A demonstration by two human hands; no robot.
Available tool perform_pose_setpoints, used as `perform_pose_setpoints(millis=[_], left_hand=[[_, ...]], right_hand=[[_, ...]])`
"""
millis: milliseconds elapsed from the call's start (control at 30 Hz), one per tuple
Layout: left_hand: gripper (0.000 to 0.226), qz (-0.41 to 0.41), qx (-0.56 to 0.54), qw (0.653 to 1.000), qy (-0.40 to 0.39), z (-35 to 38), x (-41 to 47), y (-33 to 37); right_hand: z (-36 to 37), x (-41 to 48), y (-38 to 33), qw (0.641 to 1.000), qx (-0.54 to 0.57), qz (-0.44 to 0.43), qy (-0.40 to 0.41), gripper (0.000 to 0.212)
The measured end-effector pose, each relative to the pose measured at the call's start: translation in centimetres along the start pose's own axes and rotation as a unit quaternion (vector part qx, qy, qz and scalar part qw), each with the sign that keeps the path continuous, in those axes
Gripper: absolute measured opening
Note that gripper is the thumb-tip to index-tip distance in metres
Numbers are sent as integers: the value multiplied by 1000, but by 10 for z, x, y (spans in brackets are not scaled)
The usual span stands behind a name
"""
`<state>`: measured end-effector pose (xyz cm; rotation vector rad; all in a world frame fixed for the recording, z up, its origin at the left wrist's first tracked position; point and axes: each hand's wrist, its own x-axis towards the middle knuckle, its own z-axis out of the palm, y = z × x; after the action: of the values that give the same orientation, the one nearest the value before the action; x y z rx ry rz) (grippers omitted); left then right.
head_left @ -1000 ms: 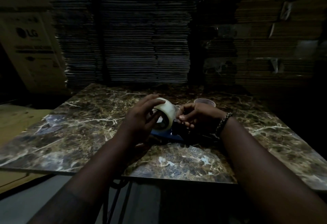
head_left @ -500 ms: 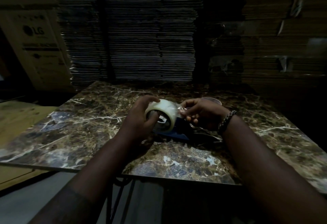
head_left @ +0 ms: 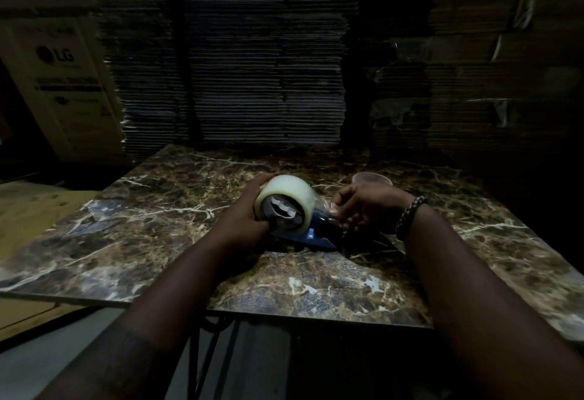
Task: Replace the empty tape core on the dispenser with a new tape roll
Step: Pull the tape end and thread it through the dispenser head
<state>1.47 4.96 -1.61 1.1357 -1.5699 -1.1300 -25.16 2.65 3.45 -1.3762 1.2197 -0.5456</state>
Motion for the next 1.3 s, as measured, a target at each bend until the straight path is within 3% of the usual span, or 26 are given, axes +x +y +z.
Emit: perform_pose_setpoints(millis=[167,367,567,867,1067,1300], left_hand=[[86,3,1,1000,-9,1,-4,4],[103,18,87,995,-32,-6,-2,1],[102,9,80,996,-34,-5,-5,2],[99,10,96,994,-46,-10,-4,4],[93,-6,7,999,-42,-5,-8,3],[92,-18,-18,999,-43,-10,-7,2]], right_hand=[[-8,-6,5,996,-83,41,14,8],[-13,-7,8,992,-97,77,33,9],[-17,-9,10,986,-124,97,49,4],[-20,-13,9,990,-84,107,32,9],[-21,-9,12,992,-43,118,13,11],[-16,-7,12,994,-7,106,-32,10]])
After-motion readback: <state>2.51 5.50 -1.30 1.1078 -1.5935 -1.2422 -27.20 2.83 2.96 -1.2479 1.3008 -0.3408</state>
